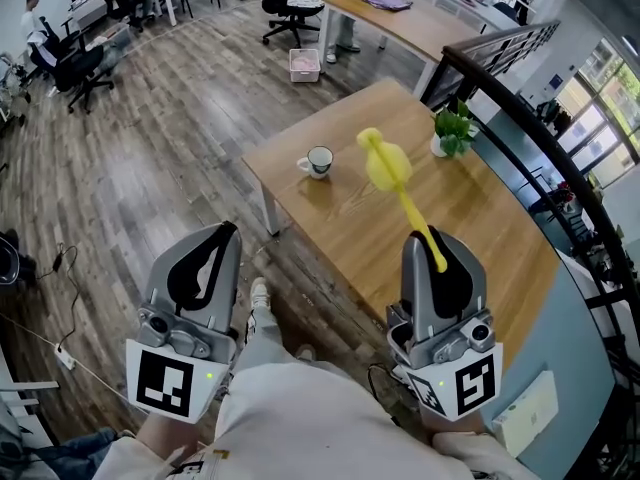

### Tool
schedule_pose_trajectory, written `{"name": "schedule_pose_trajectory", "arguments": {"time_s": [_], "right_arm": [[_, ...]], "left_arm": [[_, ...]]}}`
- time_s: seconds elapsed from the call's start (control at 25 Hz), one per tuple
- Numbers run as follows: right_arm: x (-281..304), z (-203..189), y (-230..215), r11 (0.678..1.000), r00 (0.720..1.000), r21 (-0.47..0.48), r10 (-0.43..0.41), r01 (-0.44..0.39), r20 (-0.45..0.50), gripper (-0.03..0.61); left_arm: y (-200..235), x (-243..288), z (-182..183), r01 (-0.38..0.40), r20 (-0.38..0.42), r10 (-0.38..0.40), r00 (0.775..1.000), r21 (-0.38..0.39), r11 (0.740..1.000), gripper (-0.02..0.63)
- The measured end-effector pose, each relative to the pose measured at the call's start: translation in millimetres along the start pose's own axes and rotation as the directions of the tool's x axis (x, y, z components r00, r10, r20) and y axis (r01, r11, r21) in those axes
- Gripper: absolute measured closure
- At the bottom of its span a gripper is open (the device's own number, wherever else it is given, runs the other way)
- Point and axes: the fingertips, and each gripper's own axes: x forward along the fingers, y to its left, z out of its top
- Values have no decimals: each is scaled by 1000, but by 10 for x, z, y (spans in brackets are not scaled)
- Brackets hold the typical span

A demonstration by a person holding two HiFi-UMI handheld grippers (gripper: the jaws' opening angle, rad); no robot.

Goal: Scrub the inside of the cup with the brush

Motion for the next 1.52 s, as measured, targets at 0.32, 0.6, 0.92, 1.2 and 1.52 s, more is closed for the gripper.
{"name": "schedule_pose_trajectory", "arguments": {"time_s": [0.32, 0.6, 0.92, 1.2, 1.52], "right_arm": [[458, -308, -38, 999, 998, -30, -29, 28, -48, 545], [1148, -730, -198, 998, 992, -44, -59, 54, -116, 545], [1890, -1384, -334, 997, 959, -56, -71, 58, -275, 545], [2453, -1938, -439, 994, 907, -63, -103, 85, -407, 545], [2897, -2557, -678, 989, 842, -82, -147, 123, -519, 545]], "left_arm": [[431, 371, -261, 55, -14, -55, 998, -8, 998, 612], [933, 1006, -555, 116, -40, -118, 992, -43, 992, 611], [1380, 1779, -983, 233, -76, -240, 968, -85, 969, 612], [1766, 2333, -1337, 321, -98, -333, 938, -123, 939, 611], [2042, 2837, -1877, 394, -139, -419, 897, -178, 902, 611]]}}
